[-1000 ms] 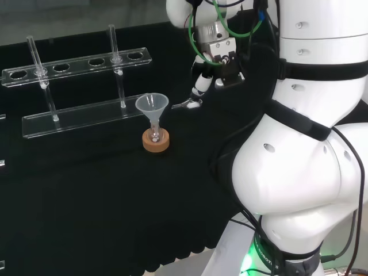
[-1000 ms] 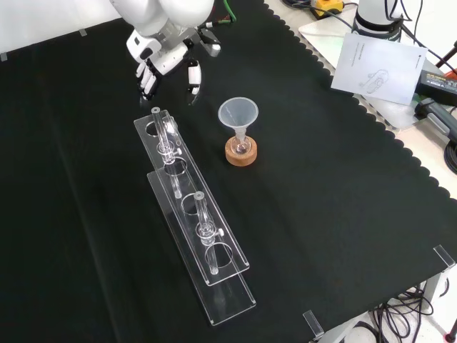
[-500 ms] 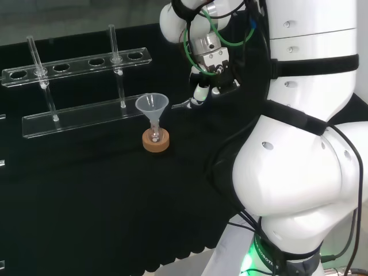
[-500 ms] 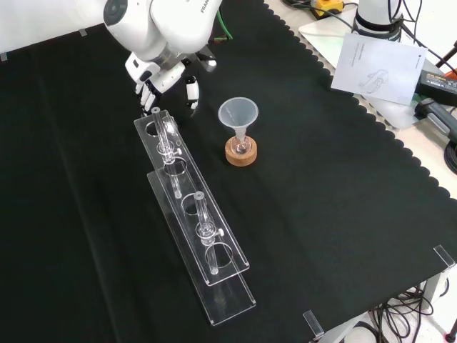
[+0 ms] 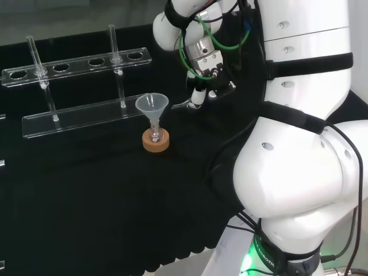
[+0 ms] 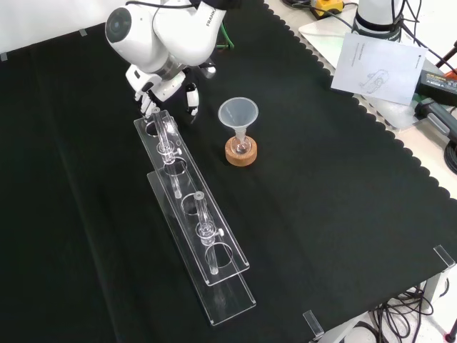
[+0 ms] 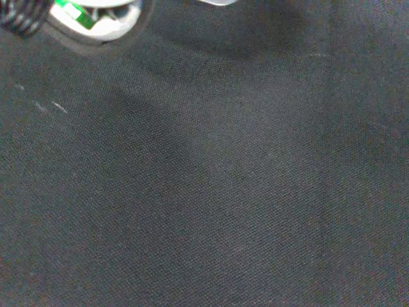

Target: Pick up the weighing funnel.

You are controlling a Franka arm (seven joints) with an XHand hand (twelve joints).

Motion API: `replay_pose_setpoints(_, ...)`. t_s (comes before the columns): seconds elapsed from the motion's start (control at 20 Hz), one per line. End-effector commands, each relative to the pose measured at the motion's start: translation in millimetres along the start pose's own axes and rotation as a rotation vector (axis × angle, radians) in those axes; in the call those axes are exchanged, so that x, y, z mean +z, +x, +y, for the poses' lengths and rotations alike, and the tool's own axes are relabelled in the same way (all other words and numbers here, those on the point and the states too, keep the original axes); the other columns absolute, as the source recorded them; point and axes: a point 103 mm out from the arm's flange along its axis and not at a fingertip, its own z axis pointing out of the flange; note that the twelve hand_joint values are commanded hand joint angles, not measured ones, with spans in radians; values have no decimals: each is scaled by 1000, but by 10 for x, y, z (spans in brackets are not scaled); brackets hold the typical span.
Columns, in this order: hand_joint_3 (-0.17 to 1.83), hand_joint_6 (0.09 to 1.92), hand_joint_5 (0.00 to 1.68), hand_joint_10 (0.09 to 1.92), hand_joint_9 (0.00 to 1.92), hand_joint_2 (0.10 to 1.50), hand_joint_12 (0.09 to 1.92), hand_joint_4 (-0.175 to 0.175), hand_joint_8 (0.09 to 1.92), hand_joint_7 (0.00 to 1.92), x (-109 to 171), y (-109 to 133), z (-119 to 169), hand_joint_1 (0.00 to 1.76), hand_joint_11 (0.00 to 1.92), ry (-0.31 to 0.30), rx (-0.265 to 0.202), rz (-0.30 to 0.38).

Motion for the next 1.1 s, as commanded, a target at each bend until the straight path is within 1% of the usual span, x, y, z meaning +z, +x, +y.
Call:
replay_pose_setpoints(0.05, 518, 162, 685, 528, 682, 611, 1297, 1, 652, 414, 17, 39, 49, 887, 418, -7, -1, -41)
replay_pose_setpoints(0.15, 528, 206, 695, 524, 688, 609, 1295, 4, 650, 424, 22, 41, 62, 887, 423, -14, 4, -45)
replay_pose_setpoints(0.25, 547, 353, 672, 514, 699, 603, 1291, 7, 643, 444, 27, 37, 72, 888, 431, -18, 10, -50)
replay_pose_setpoints(0.35, 556, 463, 653, 510, 708, 602, 1289, 9, 642, 457, 35, 28, 78, 888, 436, -26, 14, -52)
replay_pose_setpoints(0.5, 563, 570, 653, 509, 716, 605, 1287, 12, 644, 469, 55, 20, 88, 888, 443, -26, 16, -53)
replay_pose_setpoints(0.8, 568, 630, 698, 512, 727, 611, 1288, 19, 648, 483, 93, 41, 131, 888, 453, -10, 13, -63)
replay_pose_setpoints(1.1, 573, 652, 719, 512, 731, 618, 1286, 21, 649, 485, 83, 69, 170, 883, 459, -11, 13, -71)
